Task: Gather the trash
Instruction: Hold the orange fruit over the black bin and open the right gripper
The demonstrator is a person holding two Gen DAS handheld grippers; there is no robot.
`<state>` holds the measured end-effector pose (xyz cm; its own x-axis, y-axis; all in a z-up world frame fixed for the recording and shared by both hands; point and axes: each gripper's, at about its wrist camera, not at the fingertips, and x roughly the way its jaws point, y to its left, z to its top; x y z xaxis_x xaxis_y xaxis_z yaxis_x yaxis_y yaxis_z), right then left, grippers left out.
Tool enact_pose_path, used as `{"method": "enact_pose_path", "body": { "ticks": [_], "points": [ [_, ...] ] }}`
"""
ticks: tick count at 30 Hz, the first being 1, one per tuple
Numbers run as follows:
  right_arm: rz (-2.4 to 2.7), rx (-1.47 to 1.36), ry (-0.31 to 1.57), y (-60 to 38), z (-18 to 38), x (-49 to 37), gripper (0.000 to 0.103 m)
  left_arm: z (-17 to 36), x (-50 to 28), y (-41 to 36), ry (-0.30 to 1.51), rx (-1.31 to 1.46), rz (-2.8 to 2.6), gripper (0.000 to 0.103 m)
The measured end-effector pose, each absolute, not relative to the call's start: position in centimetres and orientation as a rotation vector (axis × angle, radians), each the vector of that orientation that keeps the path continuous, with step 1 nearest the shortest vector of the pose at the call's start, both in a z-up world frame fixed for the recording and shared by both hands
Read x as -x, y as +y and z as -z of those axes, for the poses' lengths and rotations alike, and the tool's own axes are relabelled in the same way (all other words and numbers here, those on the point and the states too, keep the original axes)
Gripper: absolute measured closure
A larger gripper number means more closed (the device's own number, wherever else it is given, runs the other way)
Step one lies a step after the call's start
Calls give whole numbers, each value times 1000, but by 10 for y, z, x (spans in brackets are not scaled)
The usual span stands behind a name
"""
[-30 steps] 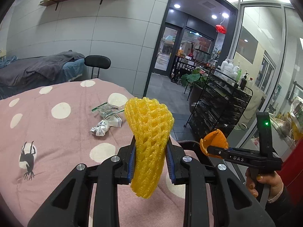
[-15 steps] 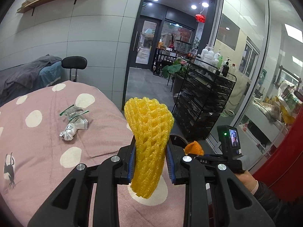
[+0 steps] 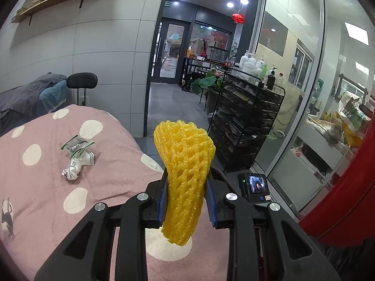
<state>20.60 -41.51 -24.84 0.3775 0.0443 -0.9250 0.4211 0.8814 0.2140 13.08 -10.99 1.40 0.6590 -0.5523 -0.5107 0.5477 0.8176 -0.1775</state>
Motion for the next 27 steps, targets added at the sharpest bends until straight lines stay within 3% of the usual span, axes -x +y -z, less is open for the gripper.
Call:
{"method": "enact_pose_path", "body": {
  "ticks": [2, 4, 6, 21, 27],
  "points": [
    [269, -471, 1177, -420, 255, -204, 58, -14, -131, -111, 579, 5, 625, 76],
    [278, -473, 1185, -422, 259, -203, 45, -15, -132, -111, 579, 7, 627, 76],
    [290, -471, 1176, -423, 258, -202, 41, -16, -132, -112, 580, 13, 635, 76],
    [289, -481, 1054, -420, 211, -155, 38, -14, -128, -180, 591, -67, 769, 76],
    [354, -491, 962, -433, 182, -130, 29, 2, -131, -220, 627, -99, 824, 76]
  ]
}}
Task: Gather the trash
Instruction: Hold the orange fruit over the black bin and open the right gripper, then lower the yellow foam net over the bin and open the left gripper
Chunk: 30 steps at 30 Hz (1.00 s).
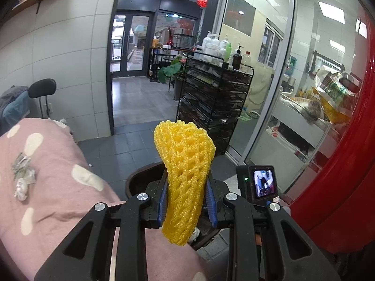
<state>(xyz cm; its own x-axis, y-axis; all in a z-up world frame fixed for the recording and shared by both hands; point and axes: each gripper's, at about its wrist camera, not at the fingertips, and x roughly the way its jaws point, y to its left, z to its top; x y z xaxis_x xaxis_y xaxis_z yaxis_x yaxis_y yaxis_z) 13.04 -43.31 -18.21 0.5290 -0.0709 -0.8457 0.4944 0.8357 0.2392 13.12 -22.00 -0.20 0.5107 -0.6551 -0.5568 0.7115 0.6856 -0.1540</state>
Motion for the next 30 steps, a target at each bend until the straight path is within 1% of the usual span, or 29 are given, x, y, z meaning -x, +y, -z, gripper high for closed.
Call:
{"method": "enact_pose_path", "body": {
  "ticks": [10, 20, 22, 23, 25, 26, 27, 30],
  "points": [
    [412, -534, 943, -454, 178, -105, 29, 35, -144, -265, 714, -145, 856, 76],
    [466, -554, 921, -472, 176, -95, 27, 57, -157, -280, 792, -153, 855, 75],
    [469, -556, 922, -473, 177, -93, 27, 60, -158, -283, 796, -157, 853, 72],
    [468, -556, 925, -474, 178, -93, 27, 61, -159, -284, 799, -157, 852, 67],
    [468, -556, 929, -473, 179, -92, 27, 62, -160, -285, 803, -149, 853, 52],
    [467, -558, 930, -473, 179, -92, 27, 63, -161, -285, 802, -142, 852, 38],
    [466, -560, 931, -473, 179, -92, 27, 62, -161, -283, 797, -126, 850, 30],
    [465, -561, 929, -473, 178, -92, 27, 62, -164, -280, 798, -106, 840, 23]
  ]
}}
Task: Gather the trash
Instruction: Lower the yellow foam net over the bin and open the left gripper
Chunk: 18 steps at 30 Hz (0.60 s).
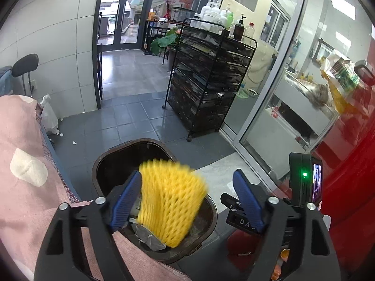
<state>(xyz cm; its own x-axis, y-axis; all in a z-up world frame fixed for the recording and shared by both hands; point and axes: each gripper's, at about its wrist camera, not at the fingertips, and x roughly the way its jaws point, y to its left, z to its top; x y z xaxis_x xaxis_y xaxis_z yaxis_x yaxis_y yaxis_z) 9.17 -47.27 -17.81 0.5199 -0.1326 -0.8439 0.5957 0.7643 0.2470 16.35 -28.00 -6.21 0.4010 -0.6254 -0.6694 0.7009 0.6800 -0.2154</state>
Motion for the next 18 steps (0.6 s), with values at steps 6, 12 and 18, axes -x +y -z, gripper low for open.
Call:
{"method": "enact_pose_path", "body": {
  "ticks": [6, 12, 18],
  "points": [
    [457, -558, 924, -470, 174, -94, 27, 55, -160, -271, 780, -97, 825, 18],
    [431, -547, 897, -460, 163, -97, 27, 43, -153, -257, 751, -82, 813, 14],
    [400, -532, 877, -448, 150, -103, 27, 29, -150, -228, 730, -24, 773, 11]
  ]
}}
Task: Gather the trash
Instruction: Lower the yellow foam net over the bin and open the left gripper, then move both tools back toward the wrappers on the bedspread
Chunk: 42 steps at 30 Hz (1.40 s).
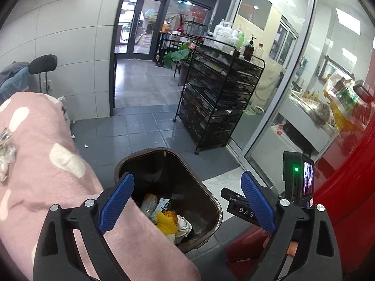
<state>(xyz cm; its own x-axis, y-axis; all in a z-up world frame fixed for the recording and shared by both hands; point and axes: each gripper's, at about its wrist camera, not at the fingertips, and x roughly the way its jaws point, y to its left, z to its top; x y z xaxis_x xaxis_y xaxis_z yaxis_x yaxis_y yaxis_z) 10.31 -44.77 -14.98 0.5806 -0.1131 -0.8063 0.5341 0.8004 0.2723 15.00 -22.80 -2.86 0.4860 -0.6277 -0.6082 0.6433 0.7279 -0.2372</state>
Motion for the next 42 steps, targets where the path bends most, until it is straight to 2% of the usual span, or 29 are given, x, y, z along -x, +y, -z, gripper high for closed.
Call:
{"method": "enact_pose_path", "body": {
  "ticks": [14, 17, 42],
  "points": [
    [279, -468, 843, -403, 118, -127, 26, 2, -139, -166, 651, 4, 696, 6],
    [258, -453, 834, -394, 112, -131, 19, 1, -139, -152, 645, 23, 672, 6],
    [-106, -241, 794, -269, 47, -191, 18, 11, -152, -13, 655, 118, 372, 6]
  ]
}}
